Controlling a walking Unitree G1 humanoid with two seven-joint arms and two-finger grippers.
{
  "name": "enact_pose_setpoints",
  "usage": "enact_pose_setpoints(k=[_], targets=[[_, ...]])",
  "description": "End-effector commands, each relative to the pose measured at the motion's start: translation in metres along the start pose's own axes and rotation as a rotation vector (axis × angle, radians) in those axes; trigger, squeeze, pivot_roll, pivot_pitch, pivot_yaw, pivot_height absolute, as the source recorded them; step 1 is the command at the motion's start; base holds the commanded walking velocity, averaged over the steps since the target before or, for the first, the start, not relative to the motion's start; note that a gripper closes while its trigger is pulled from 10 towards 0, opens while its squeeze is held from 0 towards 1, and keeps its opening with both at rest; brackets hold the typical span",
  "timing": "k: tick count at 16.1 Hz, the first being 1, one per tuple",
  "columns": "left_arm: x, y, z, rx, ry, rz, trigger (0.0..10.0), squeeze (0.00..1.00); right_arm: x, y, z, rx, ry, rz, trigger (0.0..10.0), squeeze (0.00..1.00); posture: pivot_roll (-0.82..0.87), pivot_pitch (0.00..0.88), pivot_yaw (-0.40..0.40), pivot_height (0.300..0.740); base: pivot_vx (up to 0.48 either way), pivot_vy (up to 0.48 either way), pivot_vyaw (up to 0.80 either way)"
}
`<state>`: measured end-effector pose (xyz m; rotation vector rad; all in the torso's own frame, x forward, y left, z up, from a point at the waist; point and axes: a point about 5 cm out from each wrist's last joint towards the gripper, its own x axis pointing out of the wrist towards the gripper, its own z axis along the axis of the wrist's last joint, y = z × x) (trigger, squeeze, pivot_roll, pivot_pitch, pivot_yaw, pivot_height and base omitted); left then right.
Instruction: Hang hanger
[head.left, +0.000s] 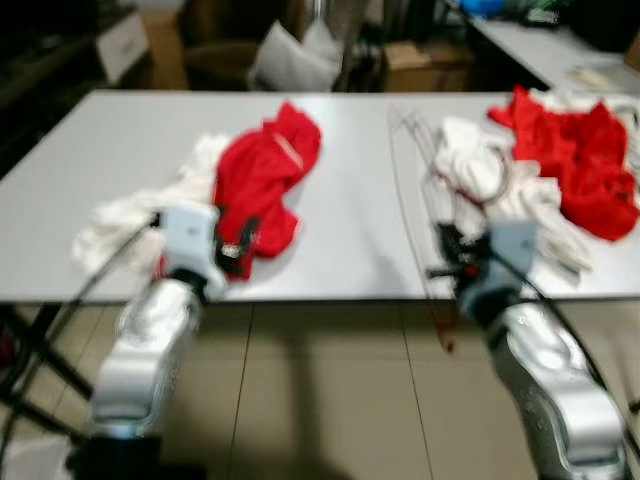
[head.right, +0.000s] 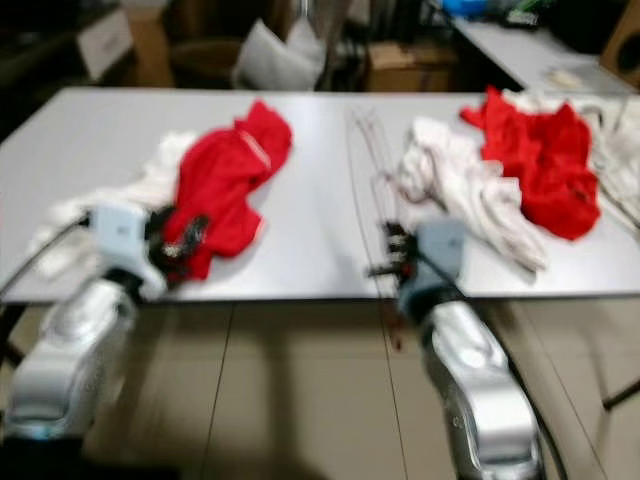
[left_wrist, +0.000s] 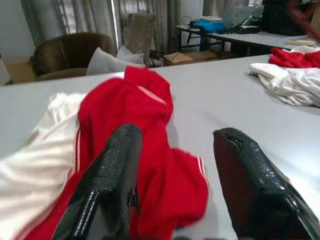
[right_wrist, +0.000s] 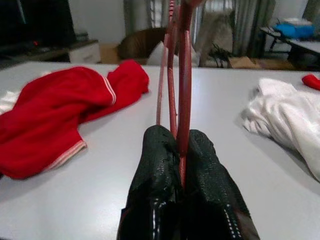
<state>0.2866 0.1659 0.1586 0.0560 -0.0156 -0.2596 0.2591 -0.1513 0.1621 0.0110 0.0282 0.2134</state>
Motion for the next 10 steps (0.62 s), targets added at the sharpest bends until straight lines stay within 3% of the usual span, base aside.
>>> enact_pose_setpoints(k=[1,5,10], targets=[[0.0029,-0.0081,0.0008,-0.008,-0.008,-0.028,10.0,0.0,-0.0028,-0.0108,-0.0001,-0.026,-0.004,-0.045,10.0,0.0,-0.13,0.0,0.023,0.74,0.307,0.0,0.0],[0.0049,-0.0102,0.0006,-0.01,-0.011,-0.039,10.0,0.0,-0.0012,-0.0122,-0.0005,-0.07,-0.011,-0.072,10.0,0.0,-0.13,0.0,0.027,0.74,0.306,0.0,0.0],[0.0065,-0.0123,0.0011,-0.014,-0.018,-0.048,10.0,0.0,-0.004,-0.0169,-0.0035,-0.051,-0.008,-0.087,10.0,0.0,-0.14,0.0,0.035,0.74,0.309,0.0,0.0]])
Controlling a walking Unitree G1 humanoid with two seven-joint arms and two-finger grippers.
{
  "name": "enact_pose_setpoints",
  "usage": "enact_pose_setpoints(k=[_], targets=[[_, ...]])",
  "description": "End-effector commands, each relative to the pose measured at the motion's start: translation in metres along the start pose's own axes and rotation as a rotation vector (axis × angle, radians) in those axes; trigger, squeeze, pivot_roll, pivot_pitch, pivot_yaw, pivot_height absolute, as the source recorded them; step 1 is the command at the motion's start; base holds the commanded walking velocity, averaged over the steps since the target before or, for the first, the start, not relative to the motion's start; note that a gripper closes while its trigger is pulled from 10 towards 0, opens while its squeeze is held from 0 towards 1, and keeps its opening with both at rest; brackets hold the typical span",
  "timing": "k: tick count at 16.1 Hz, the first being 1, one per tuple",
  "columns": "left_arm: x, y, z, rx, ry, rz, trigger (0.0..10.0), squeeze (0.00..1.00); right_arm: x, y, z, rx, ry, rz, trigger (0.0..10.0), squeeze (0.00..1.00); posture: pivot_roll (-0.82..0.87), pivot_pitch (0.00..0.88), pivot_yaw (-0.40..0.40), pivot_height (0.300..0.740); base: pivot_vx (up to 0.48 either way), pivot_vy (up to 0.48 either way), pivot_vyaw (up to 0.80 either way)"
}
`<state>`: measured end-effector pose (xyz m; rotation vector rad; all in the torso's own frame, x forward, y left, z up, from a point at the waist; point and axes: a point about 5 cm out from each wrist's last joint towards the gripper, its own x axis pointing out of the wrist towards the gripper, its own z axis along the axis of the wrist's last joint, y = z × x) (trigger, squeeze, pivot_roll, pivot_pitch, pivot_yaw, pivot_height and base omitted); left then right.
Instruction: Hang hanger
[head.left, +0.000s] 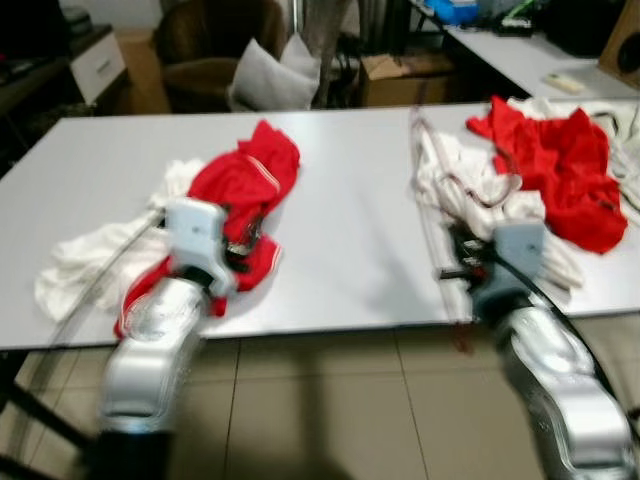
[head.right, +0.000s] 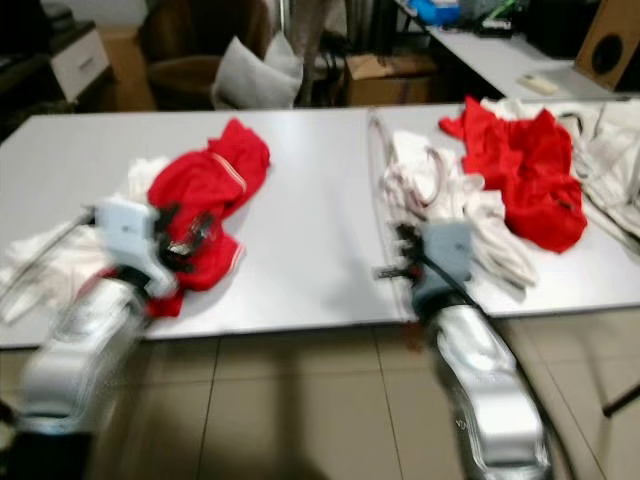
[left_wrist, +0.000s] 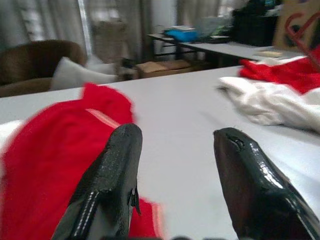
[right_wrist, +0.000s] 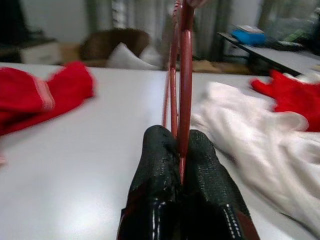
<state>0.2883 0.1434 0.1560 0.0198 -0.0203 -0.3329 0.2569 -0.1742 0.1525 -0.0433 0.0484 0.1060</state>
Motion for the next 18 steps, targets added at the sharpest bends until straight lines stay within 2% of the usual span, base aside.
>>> enact_pose_setpoints(k=[1,9,12,18], targets=[[-0.001,0.009,0.003,0.022,-0.007,0.022,10.0,0.0,0.002,0.005,0.006,0.001,-0.034,0.019,10.0,0.0,-0.14,0.0,0.037,0.74,0.304,0.0,0.0],[0.001,0.008,0.003,0.023,-0.012,0.014,10.0,0.0,0.001,0.005,0.004,0.017,-0.039,0.017,10.0,0.0,-0.14,0.0,0.043,0.74,0.302,0.0,0.0],[-0.001,0.005,0.001,0.017,0.002,-0.002,10.0,0.0,0.0,0.004,0.001,0.031,-0.022,0.013,10.0,0.0,-0.13,0.0,0.042,0.74,0.0,0.0,0.0],[-0.01,0.014,-0.004,0.035,0.025,0.015,10.0,0.0,-0.001,0.003,-0.001,0.033,-0.013,0.031,10.0,0.0,-0.13,0.0,0.034,0.74,0.0,0.382,-0.46]])
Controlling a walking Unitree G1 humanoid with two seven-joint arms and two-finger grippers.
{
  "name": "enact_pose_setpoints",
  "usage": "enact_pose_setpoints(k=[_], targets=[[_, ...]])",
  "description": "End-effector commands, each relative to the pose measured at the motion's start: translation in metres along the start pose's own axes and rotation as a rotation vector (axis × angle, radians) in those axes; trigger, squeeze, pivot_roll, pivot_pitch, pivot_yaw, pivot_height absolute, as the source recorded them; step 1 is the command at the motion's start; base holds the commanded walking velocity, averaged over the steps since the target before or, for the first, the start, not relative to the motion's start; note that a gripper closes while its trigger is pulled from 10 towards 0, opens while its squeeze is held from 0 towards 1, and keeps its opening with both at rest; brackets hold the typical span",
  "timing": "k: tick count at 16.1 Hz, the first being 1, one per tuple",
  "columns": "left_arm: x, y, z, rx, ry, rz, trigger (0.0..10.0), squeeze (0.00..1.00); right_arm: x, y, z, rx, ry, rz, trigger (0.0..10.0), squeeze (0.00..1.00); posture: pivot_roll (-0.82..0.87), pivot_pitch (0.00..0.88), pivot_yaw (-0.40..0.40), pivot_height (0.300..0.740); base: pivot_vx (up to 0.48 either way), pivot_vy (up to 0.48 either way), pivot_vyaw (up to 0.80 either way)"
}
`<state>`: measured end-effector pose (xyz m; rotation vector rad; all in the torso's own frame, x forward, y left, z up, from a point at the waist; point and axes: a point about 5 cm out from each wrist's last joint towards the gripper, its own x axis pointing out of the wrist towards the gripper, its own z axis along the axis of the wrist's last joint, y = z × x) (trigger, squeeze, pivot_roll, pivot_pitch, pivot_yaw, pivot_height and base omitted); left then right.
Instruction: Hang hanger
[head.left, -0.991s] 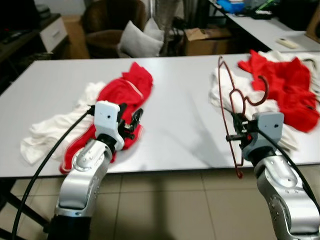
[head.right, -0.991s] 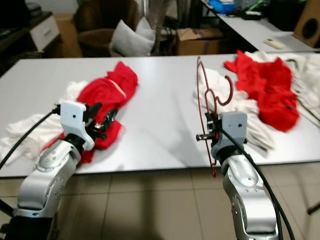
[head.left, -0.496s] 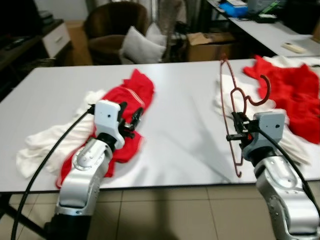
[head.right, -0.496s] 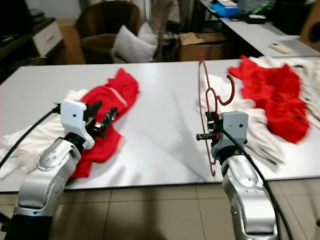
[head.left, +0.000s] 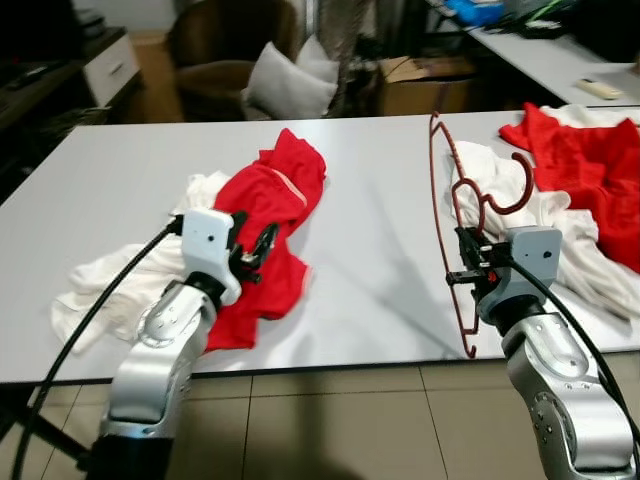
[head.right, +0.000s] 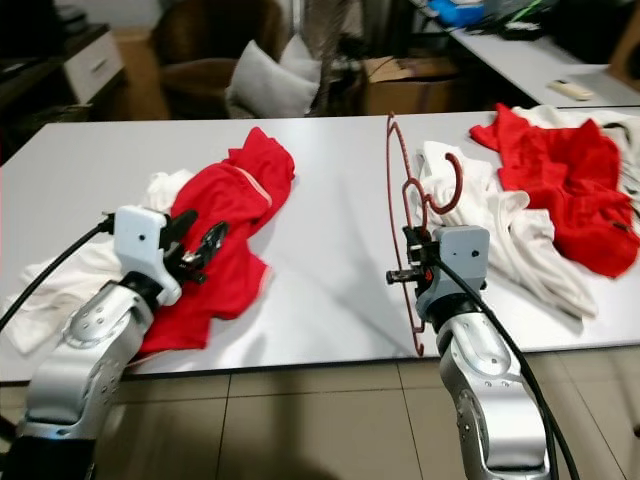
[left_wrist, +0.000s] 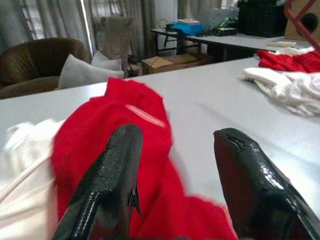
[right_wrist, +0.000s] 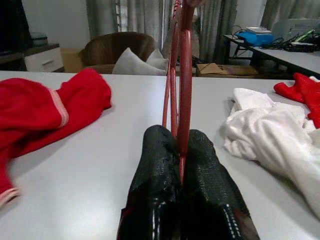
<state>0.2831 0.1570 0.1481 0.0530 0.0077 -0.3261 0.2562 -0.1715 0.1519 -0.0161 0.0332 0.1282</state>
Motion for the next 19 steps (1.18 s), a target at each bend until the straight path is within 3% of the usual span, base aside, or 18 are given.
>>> enact_pose_setpoints(k=[1,5,7,10,12,13,15,16,17,18,19], targets=[[-0.003,0.004,0.003,0.01,-0.005,0.012,10.0,0.0,-0.001,0.001,-0.001,0.007,0.004,0.012,10.0,0.0,-0.13,0.0,0.034,0.74,0.0,0.424,-0.54],[-0.006,0.003,0.001,0.016,0.003,0.009,10.0,0.0,-0.001,0.002,-0.001,0.005,0.005,0.022,10.0,0.0,-0.12,0.0,0.031,0.74,0.0,0.396,-0.26],[-0.007,0.0,-0.001,0.088,0.025,0.009,10.0,0.0,-0.002,0.001,-0.001,-0.002,0.003,0.017,10.0,0.0,-0.13,0.0,0.032,0.74,0.0,-0.24,0.0],[-0.006,0.001,-0.004,0.036,0.031,0.031,10.0,0.0,-0.002,-0.003,-0.001,-0.01,0.003,0.014,10.0,0.0,-0.13,0.0,0.035,0.74,0.0,-0.285,0.0],[-0.011,0.005,-0.006,0.049,0.047,-0.023,10.0,0.04,-0.003,-0.003,0.0,-0.033,0.008,0.058,10.0,0.0,-0.13,0.0,0.037,0.74,0.0,0.0,0.0],[-0.013,0.007,-0.008,0.065,0.072,-0.049,10.0,1.0,-0.004,-0.003,0.0,-0.035,0.011,0.078,10.0,0.0,-0.12,0.0,0.036,0.74,0.0,0.0,0.0],[-0.021,0.014,-0.015,0.18,0.205,-0.162,10.0,1.0,-0.006,0.0,0.0,-0.05,0.024,0.153,10.0,0.0,-0.12,0.0,0.034,0.74,0.0,0.0,0.0],[-0.023,0.015,-0.017,0.193,0.231,-0.186,10.0,1.0,-0.006,0.0,0.0,-0.054,0.028,0.162,10.0,0.0,-0.12,0.0,0.034,0.74,0.0,0.0,0.0],[-0.033,0.018,-0.023,0.252,0.323,-0.288,10.0,0.76,-0.007,0.001,-0.001,-0.07,0.043,0.194,10.0,0.0,-0.12,0.0,0.034,0.74,0.0,0.0,0.0],[-0.045,0.018,-0.028,0.279,0.406,-0.398,10.0,0.04,-0.009,0.001,-0.002,-0.088,0.052,0.217,10.0,0.0,-0.12,0.0,0.034,0.74,0.0,0.0,0.0],[-0.052,0.017,-0.032,0.275,0.46,-0.461,10.0,0.0,-0.009,0.0,-0.003,-0.091,0.056,0.223,10.0,0.0,-0.12,0.0,0.034,0.74,0.0,0.0,0.0]])
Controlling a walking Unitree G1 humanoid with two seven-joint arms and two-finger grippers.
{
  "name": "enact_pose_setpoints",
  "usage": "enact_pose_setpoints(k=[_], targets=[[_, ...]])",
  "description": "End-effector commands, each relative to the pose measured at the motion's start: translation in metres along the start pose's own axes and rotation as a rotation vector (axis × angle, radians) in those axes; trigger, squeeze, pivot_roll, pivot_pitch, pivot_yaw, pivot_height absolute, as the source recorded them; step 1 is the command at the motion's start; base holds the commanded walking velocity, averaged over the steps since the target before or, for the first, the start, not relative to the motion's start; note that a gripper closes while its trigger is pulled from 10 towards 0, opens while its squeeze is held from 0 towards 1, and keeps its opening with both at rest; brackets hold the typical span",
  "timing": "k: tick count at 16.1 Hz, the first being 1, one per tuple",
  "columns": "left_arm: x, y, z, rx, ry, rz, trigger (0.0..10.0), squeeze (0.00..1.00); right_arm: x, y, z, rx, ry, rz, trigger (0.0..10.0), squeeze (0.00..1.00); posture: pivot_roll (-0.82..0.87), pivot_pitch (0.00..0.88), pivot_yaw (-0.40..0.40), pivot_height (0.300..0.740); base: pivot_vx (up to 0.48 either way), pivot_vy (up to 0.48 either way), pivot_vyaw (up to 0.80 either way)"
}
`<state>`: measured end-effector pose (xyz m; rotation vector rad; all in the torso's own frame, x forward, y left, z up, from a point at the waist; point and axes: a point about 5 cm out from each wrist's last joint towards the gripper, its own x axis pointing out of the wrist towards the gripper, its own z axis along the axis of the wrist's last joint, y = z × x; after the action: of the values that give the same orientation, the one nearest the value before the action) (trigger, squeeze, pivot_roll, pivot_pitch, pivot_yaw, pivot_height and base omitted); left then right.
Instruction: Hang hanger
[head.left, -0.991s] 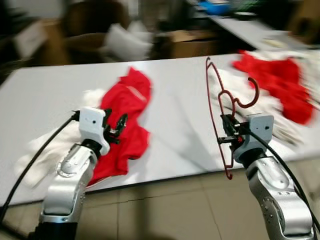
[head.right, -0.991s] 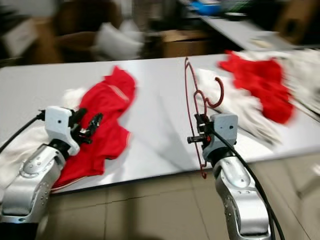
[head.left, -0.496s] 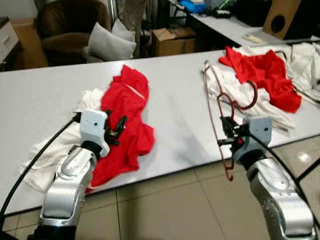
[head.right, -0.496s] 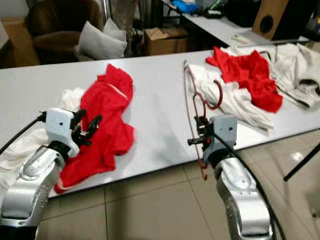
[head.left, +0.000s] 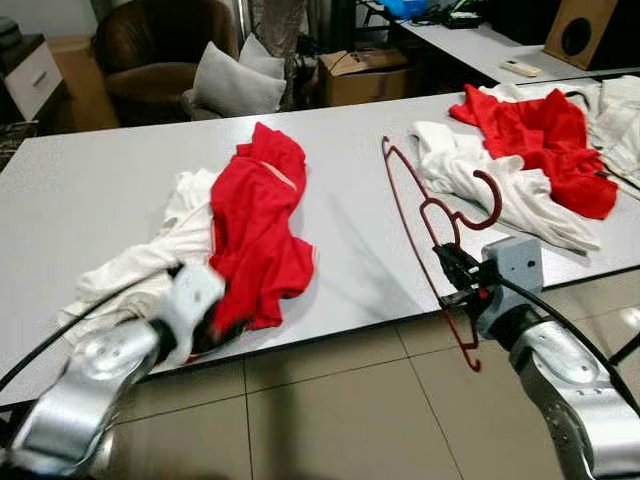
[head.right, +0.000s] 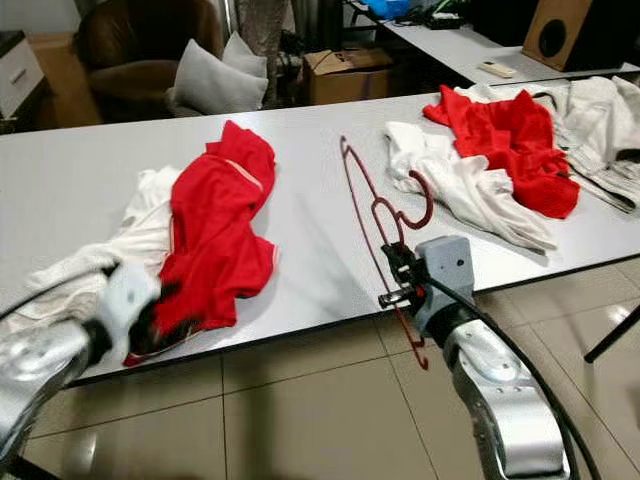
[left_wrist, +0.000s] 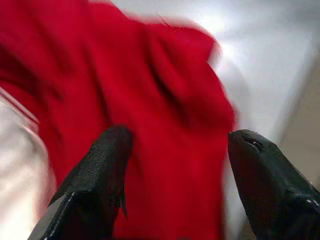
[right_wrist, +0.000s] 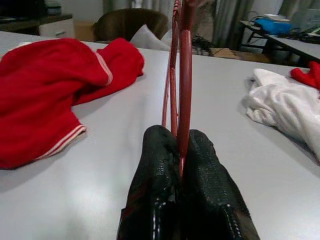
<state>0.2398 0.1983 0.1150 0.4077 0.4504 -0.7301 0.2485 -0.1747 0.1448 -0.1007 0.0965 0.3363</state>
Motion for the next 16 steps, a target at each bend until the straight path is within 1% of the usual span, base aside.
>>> enact_pose_setpoints(k=[1,2,4,5,6,8,10,13,15,16], targets=[[0.0,-0.008,0.0,0.007,0.018,-0.063,10.0,0.0,-0.002,0.001,0.004,-0.008,-0.009,0.016,10.0,0.0,-0.12,0.0,0.034,0.74,0.0,0.0,0.0],[0.001,-0.008,-0.006,0.011,0.054,-0.052,10.0,0.0,-0.002,0.001,0.003,-0.012,-0.005,0.017,10.0,0.0,-0.12,0.0,0.034,0.74,0.0,0.0,0.0],[0.007,0.0,-0.013,0.053,0.096,0.045,10.0,0.0,-0.002,0.001,0.003,-0.016,-0.003,0.019,10.0,0.0,-0.12,0.0,0.039,0.74,0.0,0.0,0.0],[0.008,0.0,-0.013,0.046,0.091,0.045,4.2,0.0,-0.002,0.002,0.003,-0.017,-0.003,0.02,10.0,0.0,-0.12,0.0,0.039,0.74,0.0,0.0,0.0],[0.009,0.0,-0.01,0.043,0.079,0.049,0.0,0.0,-0.003,0.002,0.002,-0.022,-0.001,0.025,10.0,0.0,-0.13,0.0,0.039,0.74,0.0,0.0,0.0],[0.011,-0.003,-0.007,0.049,0.06,0.037,0.0,0.0,-0.003,0.003,0.002,-0.023,-0.003,0.031,10.0,0.0,-0.13,0.0,0.04,0.74,0.0,0.0,0.0],[0.014,-0.004,-0.006,0.048,0.047,0.038,0.0,0.0,-0.003,0.0,0.002,0.028,-0.004,-0.001,10.0,0.0,-0.13,0.0,0.038,0.74,0.0,0.0,0.0],[0.019,-0.008,-0.007,0.038,0.04,0.029,0.0,0.0,-0.003,-0.001,0.004,0.005,-0.026,-0.003,10.0,0.0,-0.13,0.0,0.039,0.74,0.0,0.0,0.0],[0.021,-0.01,-0.005,0.019,0.022,0.02,0.0,0.0,-0.004,0.0,0.005,0.016,-0.037,0.003,10.0,0.0,-0.13,0.0,0.039,0.74,0.0,0.0,0.0],[0.024,-0.01,0.0,-0.01,-0.011,0.003,0.0,0.0,-0.004,0.003,0.006,0.036,-0.042,0.026,10.0,0.0,-0.14,0.0,0.045,0.74,0.0,0.0,0.0]])
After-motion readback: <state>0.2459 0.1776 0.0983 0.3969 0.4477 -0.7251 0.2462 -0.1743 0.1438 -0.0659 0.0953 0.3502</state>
